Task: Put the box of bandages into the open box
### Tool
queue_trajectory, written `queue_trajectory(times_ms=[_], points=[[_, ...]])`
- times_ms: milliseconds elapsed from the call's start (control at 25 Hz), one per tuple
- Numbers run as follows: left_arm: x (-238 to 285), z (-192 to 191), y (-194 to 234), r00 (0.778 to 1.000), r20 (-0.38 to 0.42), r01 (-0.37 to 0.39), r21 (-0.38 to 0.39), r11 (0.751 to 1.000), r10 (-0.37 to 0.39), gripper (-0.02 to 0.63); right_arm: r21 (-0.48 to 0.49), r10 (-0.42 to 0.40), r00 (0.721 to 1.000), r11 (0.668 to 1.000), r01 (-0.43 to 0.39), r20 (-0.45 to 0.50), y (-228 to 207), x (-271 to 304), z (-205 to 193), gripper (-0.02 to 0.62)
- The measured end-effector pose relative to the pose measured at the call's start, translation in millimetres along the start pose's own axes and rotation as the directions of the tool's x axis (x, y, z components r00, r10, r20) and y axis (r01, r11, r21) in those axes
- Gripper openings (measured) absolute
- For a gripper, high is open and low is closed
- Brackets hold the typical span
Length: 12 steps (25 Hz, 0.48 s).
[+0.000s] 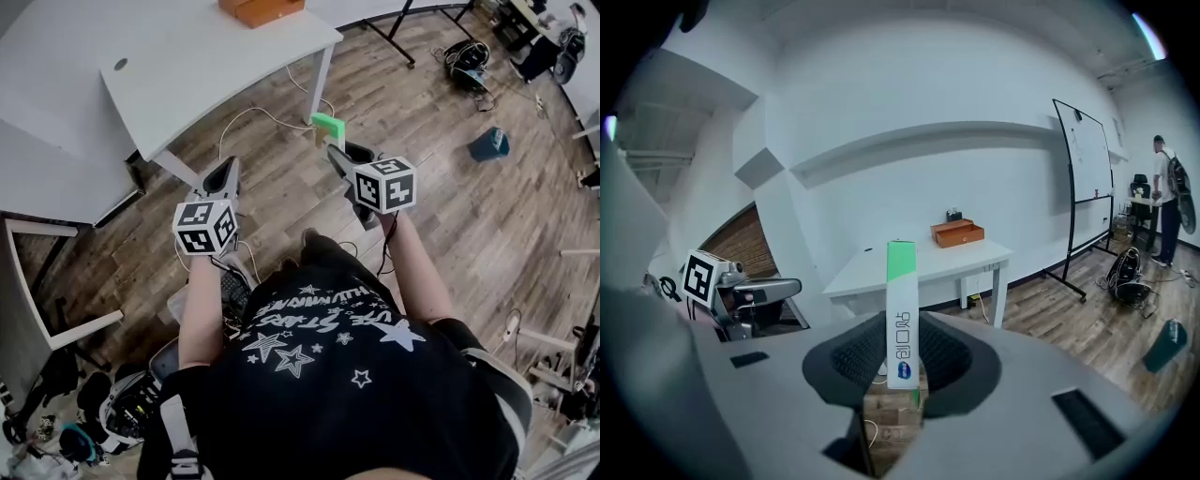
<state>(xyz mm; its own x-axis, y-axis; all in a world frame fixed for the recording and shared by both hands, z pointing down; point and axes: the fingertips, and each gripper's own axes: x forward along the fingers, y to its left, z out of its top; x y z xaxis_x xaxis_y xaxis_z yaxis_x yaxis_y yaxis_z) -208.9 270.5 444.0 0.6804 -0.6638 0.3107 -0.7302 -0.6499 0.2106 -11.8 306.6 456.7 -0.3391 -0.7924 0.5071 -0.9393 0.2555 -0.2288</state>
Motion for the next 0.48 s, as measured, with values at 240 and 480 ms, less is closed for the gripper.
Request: queue_trajectory(times_ms=[240,480], points=[[5.4,-1.5,2.9,1.000,-0.011,0.007,0.008,1.000,-0.007,0.025,0.023,-0.013,1.000,1.000,0.013,0.012,-7.3,4.0,0.9,0.115],[16.7,1.8,0.8,1.000,-0.017,-0.003,0.011,1.000,0.004,0.025,0.034,-0.001,1.000,0.999,0.001,0.000,-20.6,12.4,1.1,0.114]])
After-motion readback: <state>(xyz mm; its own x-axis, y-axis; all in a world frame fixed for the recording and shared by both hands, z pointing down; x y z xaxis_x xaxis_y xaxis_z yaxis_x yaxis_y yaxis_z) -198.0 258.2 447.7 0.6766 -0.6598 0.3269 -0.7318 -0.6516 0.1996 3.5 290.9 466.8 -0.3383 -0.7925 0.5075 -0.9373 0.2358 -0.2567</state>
